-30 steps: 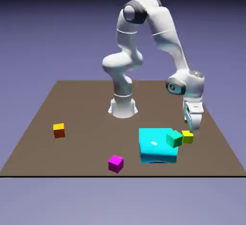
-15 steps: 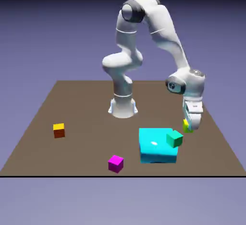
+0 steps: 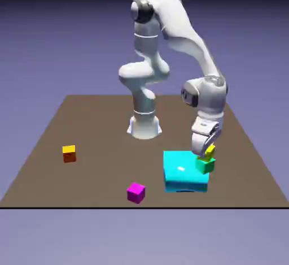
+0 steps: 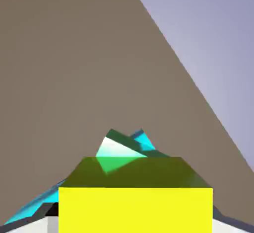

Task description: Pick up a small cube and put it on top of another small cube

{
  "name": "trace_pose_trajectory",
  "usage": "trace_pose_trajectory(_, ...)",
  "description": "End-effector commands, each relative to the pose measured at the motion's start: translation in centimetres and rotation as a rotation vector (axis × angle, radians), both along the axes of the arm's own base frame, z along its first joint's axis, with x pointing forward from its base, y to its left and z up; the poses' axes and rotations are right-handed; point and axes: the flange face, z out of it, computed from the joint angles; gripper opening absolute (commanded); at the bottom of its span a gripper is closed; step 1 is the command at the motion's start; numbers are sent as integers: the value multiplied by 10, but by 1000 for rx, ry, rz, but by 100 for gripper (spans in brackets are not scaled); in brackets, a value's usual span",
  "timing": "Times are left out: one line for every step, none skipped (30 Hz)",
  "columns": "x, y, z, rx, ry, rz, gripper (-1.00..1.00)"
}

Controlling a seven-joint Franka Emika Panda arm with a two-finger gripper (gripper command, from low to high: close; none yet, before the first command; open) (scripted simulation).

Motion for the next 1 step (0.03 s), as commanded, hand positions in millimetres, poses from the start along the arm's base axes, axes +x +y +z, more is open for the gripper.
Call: trace_pose_trajectory(1, 0, 17, 0, 0, 0, 100)
